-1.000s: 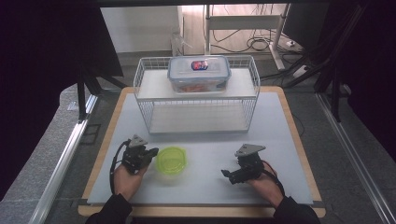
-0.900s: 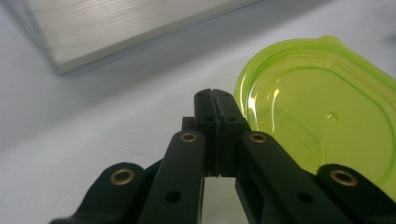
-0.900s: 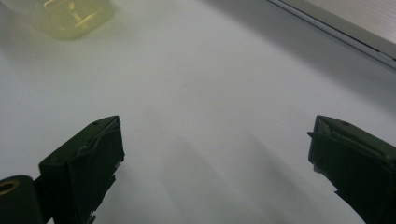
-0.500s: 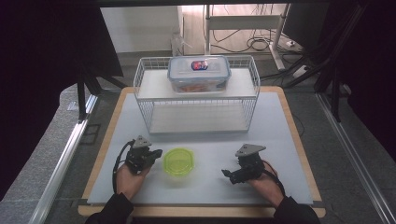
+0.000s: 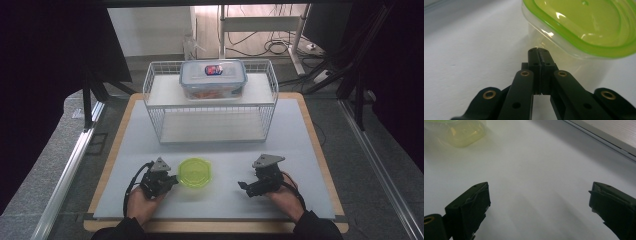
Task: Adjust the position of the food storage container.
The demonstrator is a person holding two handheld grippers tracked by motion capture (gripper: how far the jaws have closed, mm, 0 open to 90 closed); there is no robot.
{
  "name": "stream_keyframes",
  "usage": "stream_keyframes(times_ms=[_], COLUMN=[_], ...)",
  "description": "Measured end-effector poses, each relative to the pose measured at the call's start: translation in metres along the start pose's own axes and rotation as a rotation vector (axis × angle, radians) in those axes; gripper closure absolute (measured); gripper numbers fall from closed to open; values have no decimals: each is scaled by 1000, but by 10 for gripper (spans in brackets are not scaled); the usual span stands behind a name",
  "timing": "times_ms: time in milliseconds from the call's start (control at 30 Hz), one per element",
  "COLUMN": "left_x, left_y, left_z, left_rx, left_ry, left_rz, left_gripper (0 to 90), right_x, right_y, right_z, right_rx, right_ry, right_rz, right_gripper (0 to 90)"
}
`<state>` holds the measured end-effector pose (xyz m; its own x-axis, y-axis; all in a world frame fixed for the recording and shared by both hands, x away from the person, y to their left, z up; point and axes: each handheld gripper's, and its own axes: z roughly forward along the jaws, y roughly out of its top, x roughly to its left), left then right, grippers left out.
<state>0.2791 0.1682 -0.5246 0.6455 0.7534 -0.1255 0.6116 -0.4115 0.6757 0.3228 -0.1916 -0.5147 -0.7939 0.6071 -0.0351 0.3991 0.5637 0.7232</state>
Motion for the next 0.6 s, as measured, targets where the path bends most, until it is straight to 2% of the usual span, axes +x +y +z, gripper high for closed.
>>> stream_keyframes(times_ms=[167, 400, 467, 600], left_x=[-9, -33, -35, -31], left_y=[3, 11, 12, 11], left_z=[5, 18, 20, 16], left_rx=[14, 34, 36, 29], left_ry=[-19, -66, -59, -41], left_rz=[32, 94, 109, 91], left_gripper=[896, 883, 873, 832], right_x=[0, 1, 1, 0], right_y=[0, 0, 0, 0], right_z=[1, 2, 2, 1], right_rx=[1, 7, 6, 6], right_ry=[2, 4, 6, 8], right_rz=[1, -1, 0, 2], right_gripper=[32, 32, 32, 32])
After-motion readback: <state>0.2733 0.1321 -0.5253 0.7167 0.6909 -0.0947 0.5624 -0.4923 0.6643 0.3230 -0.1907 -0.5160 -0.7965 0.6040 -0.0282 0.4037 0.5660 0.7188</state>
